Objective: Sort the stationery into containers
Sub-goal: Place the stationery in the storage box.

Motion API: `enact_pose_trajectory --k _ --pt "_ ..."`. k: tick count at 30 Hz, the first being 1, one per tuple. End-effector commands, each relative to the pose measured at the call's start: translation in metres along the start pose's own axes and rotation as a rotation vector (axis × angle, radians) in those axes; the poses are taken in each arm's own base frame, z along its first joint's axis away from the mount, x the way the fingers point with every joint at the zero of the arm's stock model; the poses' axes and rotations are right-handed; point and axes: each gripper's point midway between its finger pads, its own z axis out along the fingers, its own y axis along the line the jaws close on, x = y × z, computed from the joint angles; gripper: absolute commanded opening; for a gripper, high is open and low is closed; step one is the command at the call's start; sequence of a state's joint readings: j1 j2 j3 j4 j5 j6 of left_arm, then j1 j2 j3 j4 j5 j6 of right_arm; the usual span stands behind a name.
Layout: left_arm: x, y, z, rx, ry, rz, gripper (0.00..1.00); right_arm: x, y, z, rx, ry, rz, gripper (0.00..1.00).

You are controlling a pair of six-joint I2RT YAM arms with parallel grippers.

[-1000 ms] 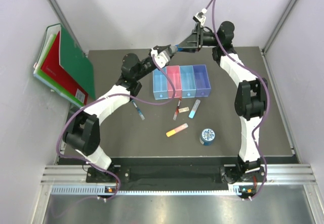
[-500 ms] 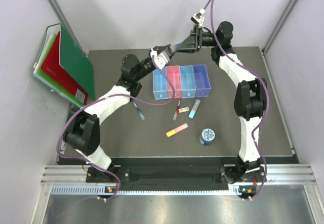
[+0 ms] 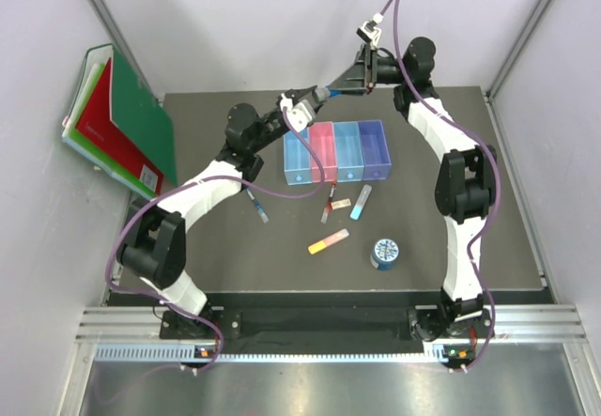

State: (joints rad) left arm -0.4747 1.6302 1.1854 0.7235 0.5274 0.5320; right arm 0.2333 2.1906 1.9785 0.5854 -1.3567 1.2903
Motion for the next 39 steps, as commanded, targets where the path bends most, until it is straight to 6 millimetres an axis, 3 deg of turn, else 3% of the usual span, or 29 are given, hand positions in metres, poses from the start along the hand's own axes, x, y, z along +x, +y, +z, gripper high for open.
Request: enact_pose_trajectory --k 1,6,13,17,20,35,39 --pt "-0.010 0.006 0.003 -0.015 -0.045 0.040 0.00 -0.012 0.055 -0.001 -0.033 -0.001 -0.161 0.37" --pt "-0.009 0.007 0.004 -0.020 -0.047 0.048 0.00 -0.011 0.056 -0.001 -0.033 0.004 -0.161 0.33" --pt "-0.003 0.004 0.005 -0.014 -0.039 0.060 0.23 -0.008 0.060 -0.001 -0.038 0.016 -0.159 0.30" --pt "0.001 0.006 0.006 -0.022 -0.031 0.068 0.46 -0.005 0.064 0.000 -0.048 0.032 -0.166 0.29" --pt "0.004 0.007 0.008 -0.030 -0.024 0.070 0.56 -0.002 0.064 0.002 -0.051 0.042 -0.160 0.29" --pt "0.005 0.012 0.001 -0.060 0.001 0.086 0.64 0.000 0.064 0.003 -0.054 0.053 -0.204 0.23" --pt "0.003 0.011 -0.006 -0.065 0.015 0.081 0.64 0.001 0.060 0.001 -0.051 0.059 -0.219 0.10"
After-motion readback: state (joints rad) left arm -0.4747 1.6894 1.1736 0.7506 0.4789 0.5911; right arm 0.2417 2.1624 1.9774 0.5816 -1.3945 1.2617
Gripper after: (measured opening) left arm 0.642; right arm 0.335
